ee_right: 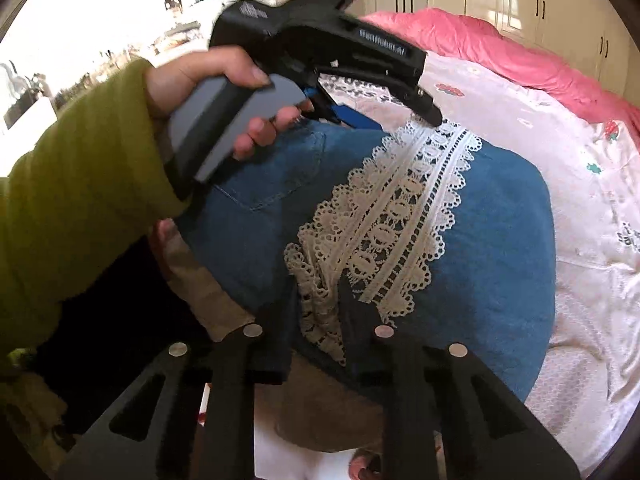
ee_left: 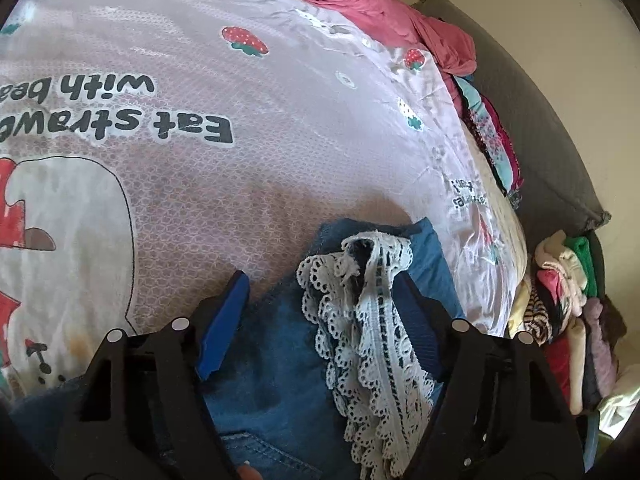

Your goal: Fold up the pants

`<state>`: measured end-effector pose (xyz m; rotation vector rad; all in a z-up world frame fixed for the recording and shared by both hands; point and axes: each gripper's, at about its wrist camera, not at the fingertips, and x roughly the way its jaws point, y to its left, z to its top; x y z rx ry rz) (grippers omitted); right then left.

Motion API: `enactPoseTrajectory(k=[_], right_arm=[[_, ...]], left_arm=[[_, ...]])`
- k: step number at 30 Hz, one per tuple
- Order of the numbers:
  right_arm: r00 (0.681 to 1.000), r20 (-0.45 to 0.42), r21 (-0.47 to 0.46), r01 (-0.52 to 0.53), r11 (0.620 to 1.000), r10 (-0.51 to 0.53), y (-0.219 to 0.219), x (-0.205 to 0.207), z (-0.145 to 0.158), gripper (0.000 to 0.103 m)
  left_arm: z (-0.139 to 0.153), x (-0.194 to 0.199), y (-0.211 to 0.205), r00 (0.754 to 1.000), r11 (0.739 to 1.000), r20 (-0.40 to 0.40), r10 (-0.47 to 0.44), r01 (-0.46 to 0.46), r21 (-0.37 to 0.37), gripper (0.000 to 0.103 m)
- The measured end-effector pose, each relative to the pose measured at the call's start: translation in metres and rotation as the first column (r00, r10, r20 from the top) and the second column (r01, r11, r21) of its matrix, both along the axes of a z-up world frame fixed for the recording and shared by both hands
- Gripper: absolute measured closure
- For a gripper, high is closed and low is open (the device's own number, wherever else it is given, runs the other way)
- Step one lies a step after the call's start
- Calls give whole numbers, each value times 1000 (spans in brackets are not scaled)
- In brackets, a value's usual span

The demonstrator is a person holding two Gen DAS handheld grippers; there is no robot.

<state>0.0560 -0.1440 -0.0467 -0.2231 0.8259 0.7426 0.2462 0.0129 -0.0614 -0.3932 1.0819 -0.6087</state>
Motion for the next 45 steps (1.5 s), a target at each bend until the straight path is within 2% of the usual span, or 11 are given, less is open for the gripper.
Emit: enactPoseTrajectory(k=[2, 6, 8, 12, 17, 24, 28, 35, 38, 41, 45], right_arm=[[1000, 8, 18, -11, 1000, 11, -2, -1, 4, 84], [999, 30, 42, -38, 998, 37, 0, -7, 11, 85], [999, 27, 38, -39, 999, 38, -1, -8, 10, 85], [999, -2, 43, -32, 999, 32, 1, -4, 2, 84], [999, 1, 40, -32, 999, 32, 0, -2, -1, 84], [1000, -17, 56, -25, 998, 26, -3, -1, 1, 84], [999, -23, 59, -23, 998, 25, -3, 0, 1, 84], [999, -2, 65, -43, 997, 44, -5, -3, 6, 84], [998, -1, 100, -68, 993, 68, -4, -6, 10, 84], [995, -34, 107, -94, 990, 98, 1, -3, 6, 84], [991, -50, 54, -120, 991, 123, 11, -4, -10, 78]], left_arm=[[0, 1, -1, 1000, 999, -8, -6, 6, -35, 38], [0, 1, -6, 1000, 998, -8, -22, 22, -54, 56], [0, 0, -7, 1000, 998, -4, -26, 26, -51, 59], [3, -1, -6, 1000, 997, 5, -20, 20, -71, 74], [13, -4, -4, 998, 997, 55, -17, 21, -74, 75], [15, -9, -18, 995, 998, 76, -58, 60, -28, 75], [15, -9, -16, 996, 999, 83, -33, 35, -23, 88], [36, -22, -8, 987, 999, 156, -31, 36, -24, 89], [40, -27, -1, 986, 999, 167, -18, 11, 40, 89], [28, -21, 9, 992, 997, 124, 9, -18, 71, 88], [4, -10, 13, 998, 996, 49, 31, -35, 85, 72]])
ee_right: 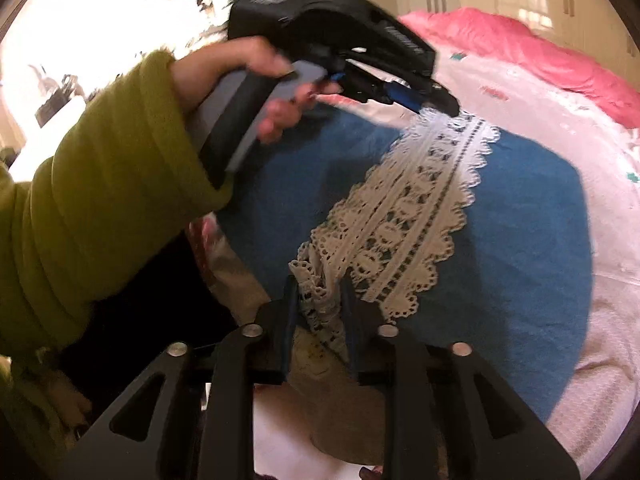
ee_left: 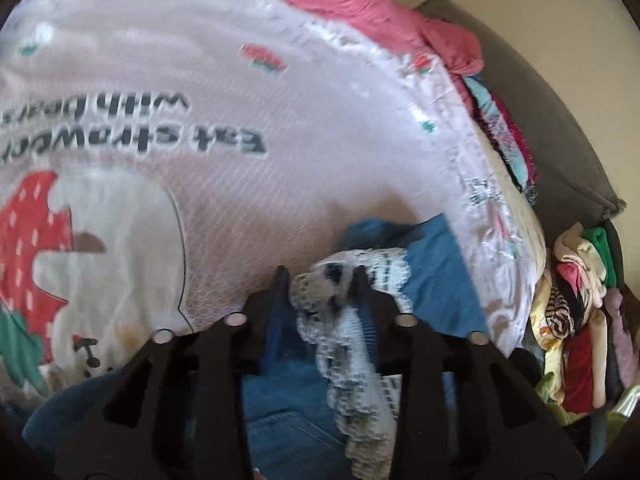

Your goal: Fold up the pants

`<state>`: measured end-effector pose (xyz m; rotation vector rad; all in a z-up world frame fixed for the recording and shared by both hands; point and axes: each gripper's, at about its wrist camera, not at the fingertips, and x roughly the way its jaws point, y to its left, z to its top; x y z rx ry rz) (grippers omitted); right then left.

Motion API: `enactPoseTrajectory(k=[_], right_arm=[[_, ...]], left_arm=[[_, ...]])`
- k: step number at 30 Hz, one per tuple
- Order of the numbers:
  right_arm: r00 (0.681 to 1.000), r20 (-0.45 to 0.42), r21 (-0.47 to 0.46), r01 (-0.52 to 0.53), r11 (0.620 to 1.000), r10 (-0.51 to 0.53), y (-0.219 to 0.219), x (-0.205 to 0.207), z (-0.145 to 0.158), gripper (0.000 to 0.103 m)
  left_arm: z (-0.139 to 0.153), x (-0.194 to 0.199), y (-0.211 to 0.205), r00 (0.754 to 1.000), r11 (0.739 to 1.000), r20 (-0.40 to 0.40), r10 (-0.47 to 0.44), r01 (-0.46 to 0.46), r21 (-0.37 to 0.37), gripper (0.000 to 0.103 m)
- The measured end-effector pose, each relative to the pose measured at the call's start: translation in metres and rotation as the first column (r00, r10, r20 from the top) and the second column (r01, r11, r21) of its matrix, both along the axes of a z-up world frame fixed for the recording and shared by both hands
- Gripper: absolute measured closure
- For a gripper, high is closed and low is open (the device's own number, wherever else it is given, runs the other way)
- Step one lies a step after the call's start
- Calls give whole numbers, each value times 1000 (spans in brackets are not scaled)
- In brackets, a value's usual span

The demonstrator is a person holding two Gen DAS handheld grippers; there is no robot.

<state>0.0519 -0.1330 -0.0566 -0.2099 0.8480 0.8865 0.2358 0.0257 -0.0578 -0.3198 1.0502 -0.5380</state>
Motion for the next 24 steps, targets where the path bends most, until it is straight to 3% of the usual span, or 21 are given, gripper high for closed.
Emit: enactPoseTrajectory(k=[3, 7, 12, 18, 22, 24], right_arm=[[1000, -15, 27, -10, 1000, 10, -4, -2, 2, 71], [999, -51, 113, -13, 993, 19, -22, -5, 14, 68], [995, -23, 157, 104, 982, -101, -66, 0, 36, 64], [960, -57, -11, 273, 962, -273, -100, 13, 13, 62], [953, -87, -66, 284, 957, -289, -107, 7, -2, 62], [955, -84, -70, 279, 958, -284, -107, 2, -3, 61]], left_arm=[[8, -2, 6, 999, 1000, 38, 17, -17, 13, 66], [33, -16, 12, 989, 994, 135, 56, -68, 86, 56], [53, -60, 5, 975, 991, 216, 44, -70, 115, 51], [33, -110, -39, 980, 983, 180, -84, 52, 175, 49], [5, -122, -55, 982, 940, 143, -121, 67, 333, 46], [-1, -123, -58, 978, 926, 157, -136, 70, 370, 45]])
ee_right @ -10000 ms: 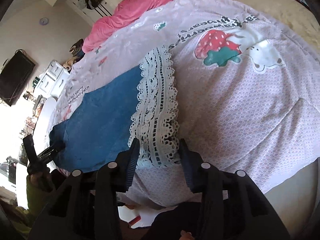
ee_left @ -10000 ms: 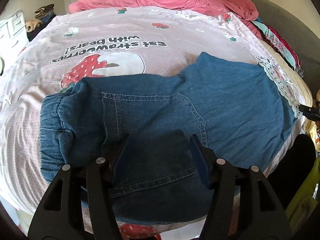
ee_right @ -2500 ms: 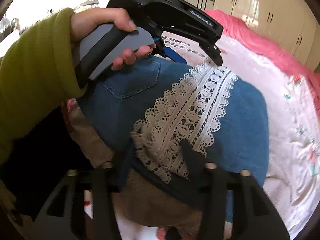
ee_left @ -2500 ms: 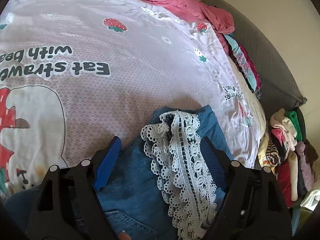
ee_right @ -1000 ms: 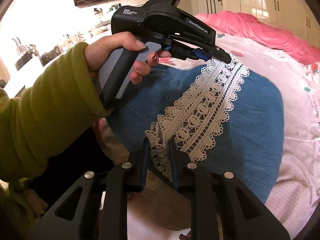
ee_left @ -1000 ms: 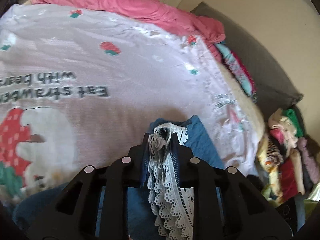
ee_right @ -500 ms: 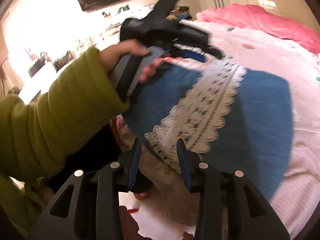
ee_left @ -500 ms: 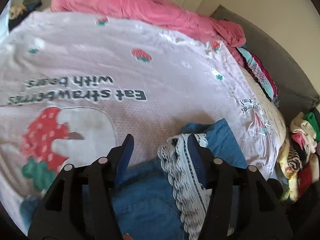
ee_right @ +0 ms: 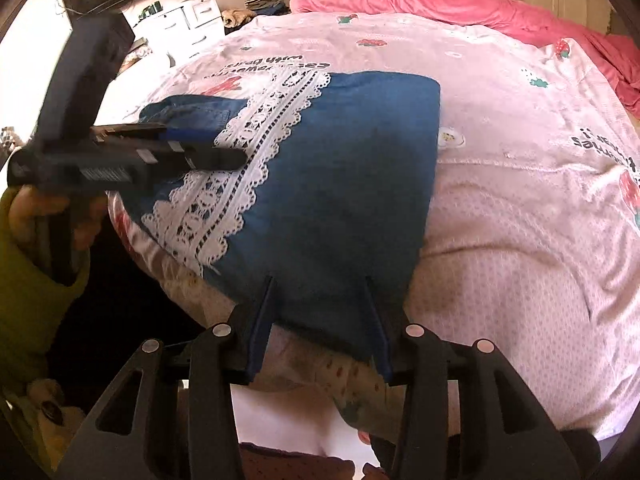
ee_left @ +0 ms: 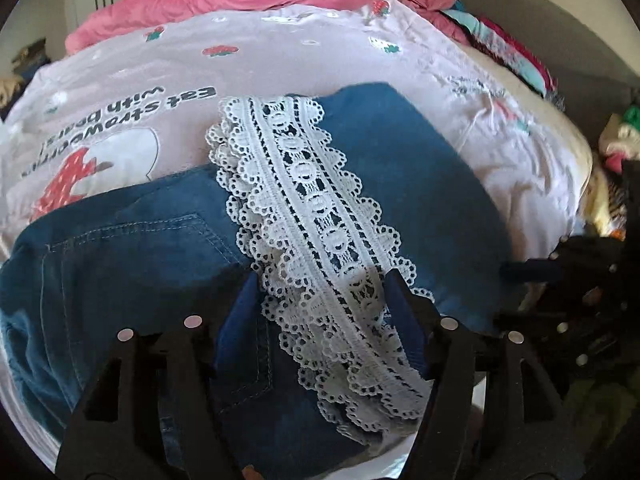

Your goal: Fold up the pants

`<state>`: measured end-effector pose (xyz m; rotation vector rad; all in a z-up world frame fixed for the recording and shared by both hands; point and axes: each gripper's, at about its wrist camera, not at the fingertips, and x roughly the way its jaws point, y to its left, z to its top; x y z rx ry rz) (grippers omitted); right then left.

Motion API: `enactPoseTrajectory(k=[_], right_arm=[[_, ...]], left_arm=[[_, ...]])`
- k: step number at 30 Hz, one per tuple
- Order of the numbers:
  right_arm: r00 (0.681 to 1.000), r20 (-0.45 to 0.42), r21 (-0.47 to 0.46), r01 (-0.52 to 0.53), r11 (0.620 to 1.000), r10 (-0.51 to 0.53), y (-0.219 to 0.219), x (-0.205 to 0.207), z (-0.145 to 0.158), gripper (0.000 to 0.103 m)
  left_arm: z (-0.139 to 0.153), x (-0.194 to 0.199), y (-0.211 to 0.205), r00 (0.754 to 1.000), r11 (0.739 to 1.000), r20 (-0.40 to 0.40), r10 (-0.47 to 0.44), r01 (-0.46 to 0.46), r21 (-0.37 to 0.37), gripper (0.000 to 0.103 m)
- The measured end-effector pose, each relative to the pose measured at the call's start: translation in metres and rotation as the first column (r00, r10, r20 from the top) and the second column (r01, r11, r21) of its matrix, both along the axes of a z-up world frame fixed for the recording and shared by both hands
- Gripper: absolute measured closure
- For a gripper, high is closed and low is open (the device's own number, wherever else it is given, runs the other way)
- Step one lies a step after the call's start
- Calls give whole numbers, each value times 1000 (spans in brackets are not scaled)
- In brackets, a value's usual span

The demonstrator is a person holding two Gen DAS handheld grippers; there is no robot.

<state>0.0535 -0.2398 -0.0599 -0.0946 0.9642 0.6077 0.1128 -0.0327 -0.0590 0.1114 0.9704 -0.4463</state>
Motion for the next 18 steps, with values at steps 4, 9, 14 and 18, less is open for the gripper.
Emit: enactPoseTrajectory(k=[4, 9, 14, 18], right_arm=[[1000, -14, 9, 3, 1000, -2, 2, -3, -6, 61], [1000, -1, 53, -2, 999, 2, -6, -5, 8, 49], [999, 22, 61, 38, 997, -39, -15, -6, 19, 41], [997, 36, 68, 64, 996, -67, -17, 0, 28, 31]], left_arm=[[4, -1, 4, 1000, 1000, -8, 15, -15, -17, 45], [13, -15, 19, 998, 998, -12, 54, -54, -40, 40], [24, -31, 39, 994, 994, 5, 106, -105, -38, 35], [34, -42, 54, 989, 989, 20, 144, -143, -36, 31]])
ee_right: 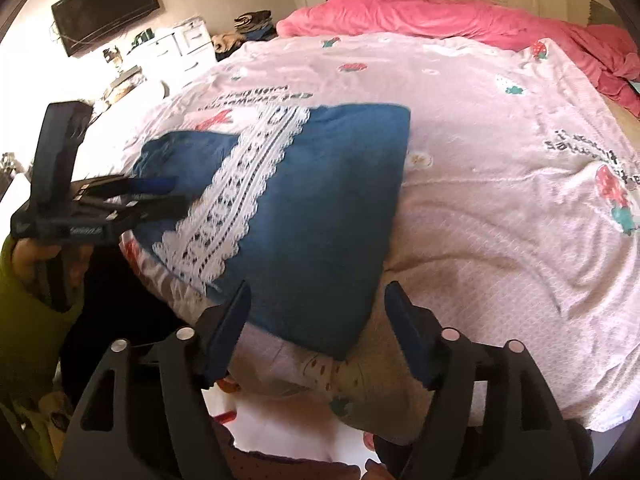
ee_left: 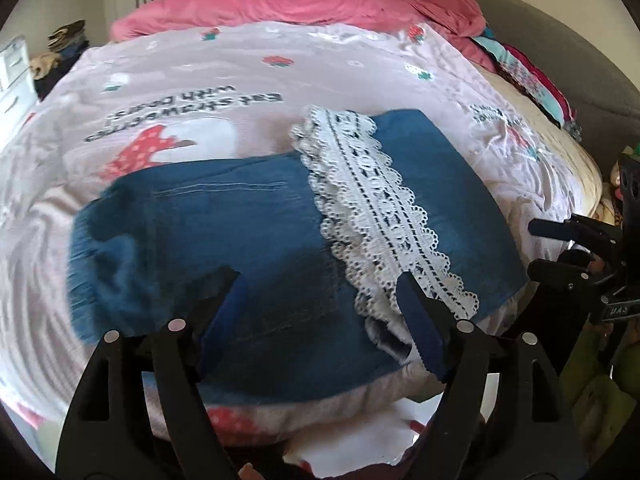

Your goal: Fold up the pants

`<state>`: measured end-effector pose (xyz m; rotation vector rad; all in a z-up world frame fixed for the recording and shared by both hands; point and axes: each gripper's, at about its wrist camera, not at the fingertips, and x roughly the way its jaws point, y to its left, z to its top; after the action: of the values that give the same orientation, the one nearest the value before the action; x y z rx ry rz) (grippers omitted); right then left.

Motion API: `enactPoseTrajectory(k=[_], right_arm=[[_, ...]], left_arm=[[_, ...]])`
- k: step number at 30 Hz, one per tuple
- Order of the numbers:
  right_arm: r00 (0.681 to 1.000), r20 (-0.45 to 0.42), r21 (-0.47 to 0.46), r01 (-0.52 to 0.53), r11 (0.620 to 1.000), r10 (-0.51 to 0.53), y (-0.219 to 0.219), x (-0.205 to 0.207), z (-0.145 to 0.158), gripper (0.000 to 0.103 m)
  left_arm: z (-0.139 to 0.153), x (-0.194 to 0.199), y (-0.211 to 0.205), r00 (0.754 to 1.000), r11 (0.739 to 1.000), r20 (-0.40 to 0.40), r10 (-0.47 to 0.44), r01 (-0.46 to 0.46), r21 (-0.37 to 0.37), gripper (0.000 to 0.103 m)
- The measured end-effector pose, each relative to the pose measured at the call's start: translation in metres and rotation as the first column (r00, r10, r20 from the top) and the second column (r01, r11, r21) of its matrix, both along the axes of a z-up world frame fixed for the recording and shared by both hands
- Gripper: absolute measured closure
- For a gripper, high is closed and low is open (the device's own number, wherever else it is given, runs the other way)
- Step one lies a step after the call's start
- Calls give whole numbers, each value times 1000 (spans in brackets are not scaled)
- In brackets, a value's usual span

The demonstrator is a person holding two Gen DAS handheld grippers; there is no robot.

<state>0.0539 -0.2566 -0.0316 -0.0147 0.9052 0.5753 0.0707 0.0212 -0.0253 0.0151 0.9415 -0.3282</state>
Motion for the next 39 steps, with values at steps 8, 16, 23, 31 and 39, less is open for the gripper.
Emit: enactPoseTrajectory(k=[8, 16, 23, 31, 39], right_arm=[[999, 47, -11, -24, 1000, 24, 25, 15, 28, 11], [980, 100, -33, -168, 985, 170, 94, 48, 63, 10], [943, 46, -57, -328, 943, 331, 187, 86, 75, 10], [878, -72, -91, -477, 874, 472, 266, 109, 56, 10], [824, -164, -109, -562, 820, 543, 310, 127, 36, 10]], left_arm=[[14, -14, 42, 993, 994, 31, 111, -110, -20, 23], [9, -26, 101, 963, 959, 2, 271, -270, -82, 20], [-4, -25, 125, 947, 935, -55, 317, -321, -153, 20], [-17, -17, 136, 944, 899, -90, 317, -329, -289, 26], [-34, -9, 133, 948, 896, -151, 282, -316, -313, 53]])
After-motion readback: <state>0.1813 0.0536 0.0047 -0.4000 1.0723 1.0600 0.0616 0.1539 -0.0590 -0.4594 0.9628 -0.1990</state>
